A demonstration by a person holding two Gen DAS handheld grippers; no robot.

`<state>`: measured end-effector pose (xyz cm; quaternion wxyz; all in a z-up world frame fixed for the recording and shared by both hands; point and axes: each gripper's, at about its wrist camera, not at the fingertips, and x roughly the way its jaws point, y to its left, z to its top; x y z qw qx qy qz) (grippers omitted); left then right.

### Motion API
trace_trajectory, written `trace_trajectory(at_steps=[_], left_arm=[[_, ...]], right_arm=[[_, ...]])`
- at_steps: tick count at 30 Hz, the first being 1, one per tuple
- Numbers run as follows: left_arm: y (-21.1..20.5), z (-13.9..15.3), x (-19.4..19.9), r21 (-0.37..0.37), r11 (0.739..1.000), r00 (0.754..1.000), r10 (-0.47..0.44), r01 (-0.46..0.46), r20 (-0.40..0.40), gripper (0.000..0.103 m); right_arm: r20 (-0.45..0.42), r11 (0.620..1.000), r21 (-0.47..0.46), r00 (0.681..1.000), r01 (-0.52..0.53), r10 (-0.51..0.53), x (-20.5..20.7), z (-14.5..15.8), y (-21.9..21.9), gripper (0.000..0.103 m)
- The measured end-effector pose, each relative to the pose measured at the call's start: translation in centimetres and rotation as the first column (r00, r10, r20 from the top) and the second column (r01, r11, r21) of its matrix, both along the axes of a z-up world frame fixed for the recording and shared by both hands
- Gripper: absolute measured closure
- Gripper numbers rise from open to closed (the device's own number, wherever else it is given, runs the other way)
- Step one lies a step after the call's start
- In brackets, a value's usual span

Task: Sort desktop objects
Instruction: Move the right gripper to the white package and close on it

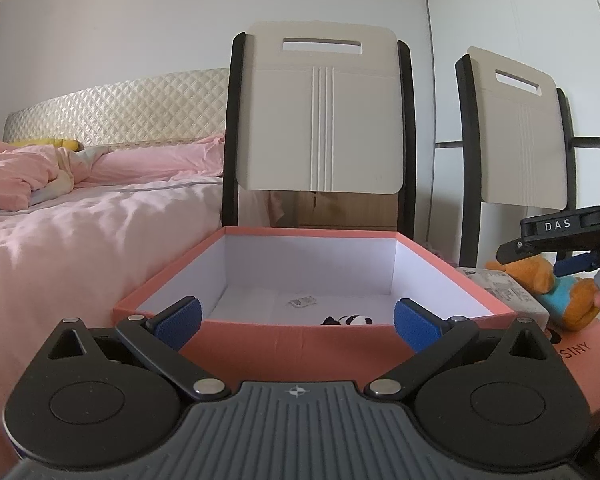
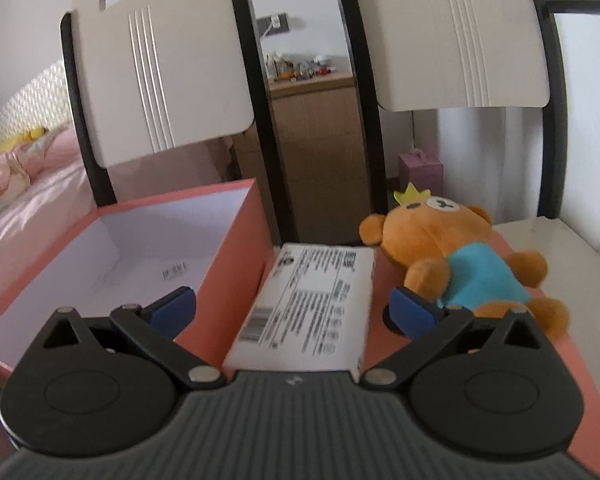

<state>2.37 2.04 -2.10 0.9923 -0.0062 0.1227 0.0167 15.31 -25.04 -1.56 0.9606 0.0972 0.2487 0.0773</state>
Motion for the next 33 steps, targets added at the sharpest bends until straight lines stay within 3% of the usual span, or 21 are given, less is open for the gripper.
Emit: trace_trajectory(at_steps=[8, 12, 21, 33], left_arm=[[0.0, -0.2, 0.1, -0.007, 1.000, 1.000, -0.004, 0.003, -0.014, 0.000], [-0.1, -0.3, 0.1, -0.011, 1.000, 1.000, -0.005, 0.005, -0.021, 0.000], [0.1, -0.3, 0.2, -0.025, 1.000, 1.000, -0.003, 0.003, -0.031, 0.000], [-0.1, -0.3, 0.1, -0.025, 1.000, 0.999, -0.011, 0.010, -0.031, 0.000]], right_arm=[[-0.030, 0.997, 0.083, 1.000, -0.001, 0.004, 1.4, -1.4, -0.5, 0.001], [-0.062, 0.997, 0.069, 0.998, 0.020, -0.016, 2.2, -2.0, -0.2, 0.012], [-0.117, 0.999, 0.042, 0.993, 0.015, -0.010, 3.3, -3.7, 0.3, 0.012], [-0.110, 1.000, -0.031, 0.994, 0.003, -0.007, 3.2, -4.0, 0.2, 0.011]])
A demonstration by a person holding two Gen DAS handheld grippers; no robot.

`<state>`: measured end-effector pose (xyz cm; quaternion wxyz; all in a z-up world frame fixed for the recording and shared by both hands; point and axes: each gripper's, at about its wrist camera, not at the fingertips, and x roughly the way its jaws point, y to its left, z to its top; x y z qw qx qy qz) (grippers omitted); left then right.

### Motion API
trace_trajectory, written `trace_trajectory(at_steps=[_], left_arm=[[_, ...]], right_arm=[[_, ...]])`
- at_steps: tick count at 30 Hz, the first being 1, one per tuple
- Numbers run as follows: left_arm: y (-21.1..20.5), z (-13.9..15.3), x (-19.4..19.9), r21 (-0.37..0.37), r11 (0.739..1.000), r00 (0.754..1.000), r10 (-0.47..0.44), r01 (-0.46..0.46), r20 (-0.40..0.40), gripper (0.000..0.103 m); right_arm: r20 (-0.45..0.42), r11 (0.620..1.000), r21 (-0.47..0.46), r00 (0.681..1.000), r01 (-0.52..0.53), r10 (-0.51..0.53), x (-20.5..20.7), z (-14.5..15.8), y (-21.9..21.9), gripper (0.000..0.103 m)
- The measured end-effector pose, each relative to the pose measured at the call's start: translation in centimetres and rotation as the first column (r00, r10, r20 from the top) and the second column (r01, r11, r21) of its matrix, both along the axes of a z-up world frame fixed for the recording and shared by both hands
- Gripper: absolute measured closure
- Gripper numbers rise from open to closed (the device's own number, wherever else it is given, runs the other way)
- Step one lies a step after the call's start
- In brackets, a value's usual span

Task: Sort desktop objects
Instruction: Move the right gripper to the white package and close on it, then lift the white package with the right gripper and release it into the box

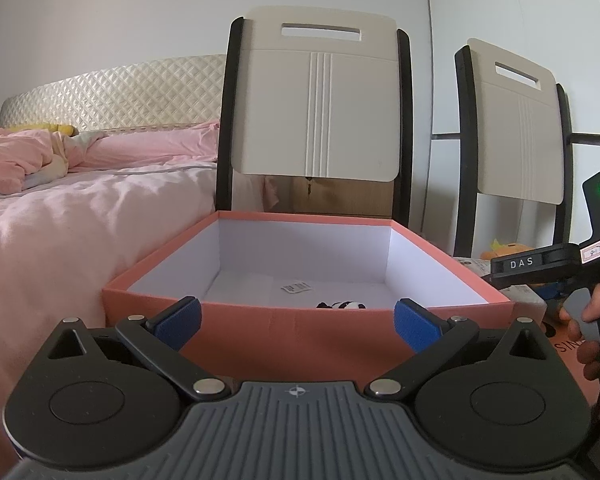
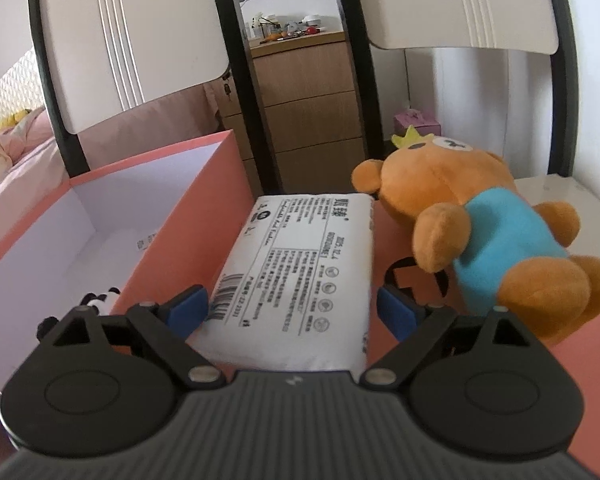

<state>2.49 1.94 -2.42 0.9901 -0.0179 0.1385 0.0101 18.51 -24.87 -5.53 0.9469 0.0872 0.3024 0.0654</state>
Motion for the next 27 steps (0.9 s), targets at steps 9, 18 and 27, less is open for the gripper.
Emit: trace_trajectory(at_steps=[9, 18, 27], left_arm=[[-0.2, 0.1, -0.1, -0.002, 1.000, 1.000, 0.002, -0.002, 0.003, 0.000], [0.0, 0.1, 0.0, -0.004, 1.000, 1.000, -0.002, 0.002, 0.001, 0.000], [0.1, 0.2, 0.0, -0.005, 1.000, 1.000, -0.005, 0.005, 0.002, 0.000]], right_arm=[[0.015, 1.000, -0.011, 1.000, -0.009, 0.009, -0.8, 0.0, -0.3, 0.010], [0.028, 0.997, -0.079, 0.999, -0.023, 0.025, -0.7, 0.0, 0.8, 0.010], [-0.005, 0.995, -0.097, 1.000, -0.004, 0.003, -0.2, -0.8, 0.2, 0.009]])
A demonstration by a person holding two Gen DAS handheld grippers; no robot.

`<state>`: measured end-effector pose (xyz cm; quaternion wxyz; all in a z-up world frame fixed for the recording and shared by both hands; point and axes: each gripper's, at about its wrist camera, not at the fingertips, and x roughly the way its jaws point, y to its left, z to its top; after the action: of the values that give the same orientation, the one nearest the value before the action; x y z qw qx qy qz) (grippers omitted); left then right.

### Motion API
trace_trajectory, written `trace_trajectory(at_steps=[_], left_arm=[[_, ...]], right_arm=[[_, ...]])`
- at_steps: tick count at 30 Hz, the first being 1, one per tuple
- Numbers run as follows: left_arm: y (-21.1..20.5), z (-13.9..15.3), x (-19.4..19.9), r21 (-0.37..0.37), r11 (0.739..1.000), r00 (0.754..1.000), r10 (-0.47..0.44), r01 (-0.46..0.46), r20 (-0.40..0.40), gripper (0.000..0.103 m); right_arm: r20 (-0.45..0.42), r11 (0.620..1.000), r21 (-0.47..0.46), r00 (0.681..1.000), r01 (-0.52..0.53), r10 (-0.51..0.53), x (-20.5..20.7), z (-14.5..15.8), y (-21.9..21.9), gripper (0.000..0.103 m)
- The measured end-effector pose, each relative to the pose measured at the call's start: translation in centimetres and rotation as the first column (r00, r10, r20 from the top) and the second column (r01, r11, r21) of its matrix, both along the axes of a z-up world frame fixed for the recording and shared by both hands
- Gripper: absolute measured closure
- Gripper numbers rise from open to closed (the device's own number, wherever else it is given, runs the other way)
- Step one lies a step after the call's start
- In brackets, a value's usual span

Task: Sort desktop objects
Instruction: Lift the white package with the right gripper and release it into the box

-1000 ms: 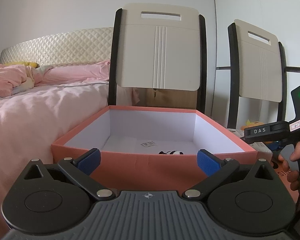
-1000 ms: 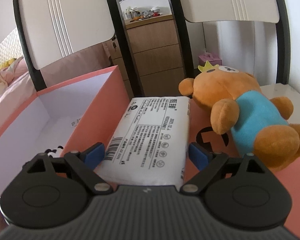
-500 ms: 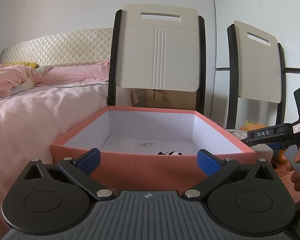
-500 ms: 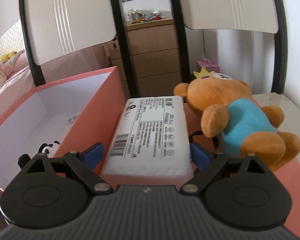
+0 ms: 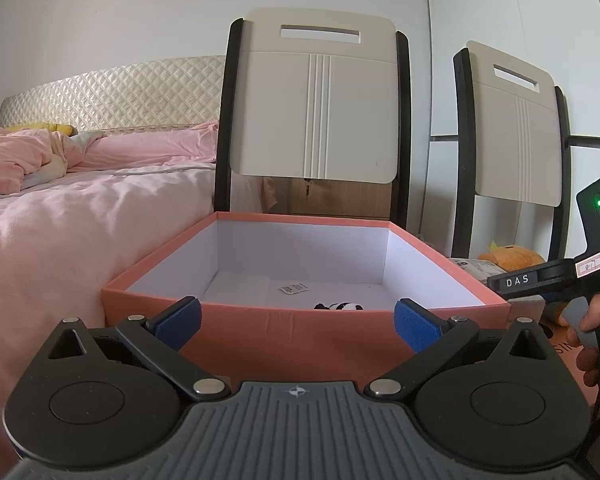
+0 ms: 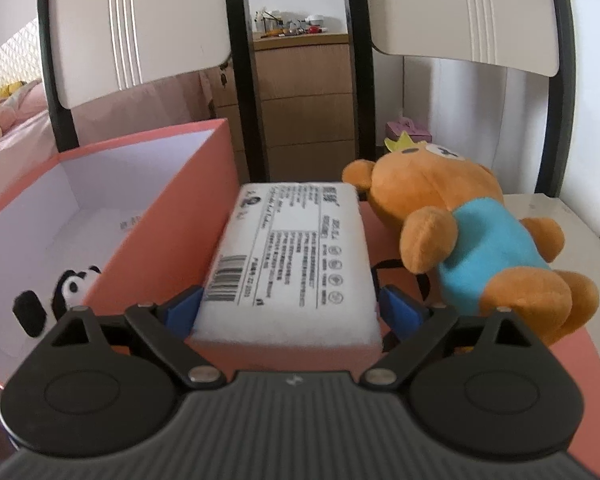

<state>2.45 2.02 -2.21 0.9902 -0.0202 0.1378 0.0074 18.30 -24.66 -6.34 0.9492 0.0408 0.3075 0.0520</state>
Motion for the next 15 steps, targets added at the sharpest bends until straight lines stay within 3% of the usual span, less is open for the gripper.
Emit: trace_trajectory(at_steps=[10, 15], left_arm=[[-0.20, -0.10, -0.12, 0.005, 1.000, 1.000, -0.002, 0.002, 0.001, 0.000], [-0.21, -0.08, -0.12, 0.004, 1.000, 1.000, -0.002, 0.002, 0.003, 0.000]], right_arm=[[0.003, 1.000, 0.006, 1.000, 0.003, -0.003, -0.07, -0.15, -0.47, 0.009], [0.010, 0.999, -0.035, 1.000, -0.014, 0.014, 0.57, -0.45, 0.02, 0.010]])
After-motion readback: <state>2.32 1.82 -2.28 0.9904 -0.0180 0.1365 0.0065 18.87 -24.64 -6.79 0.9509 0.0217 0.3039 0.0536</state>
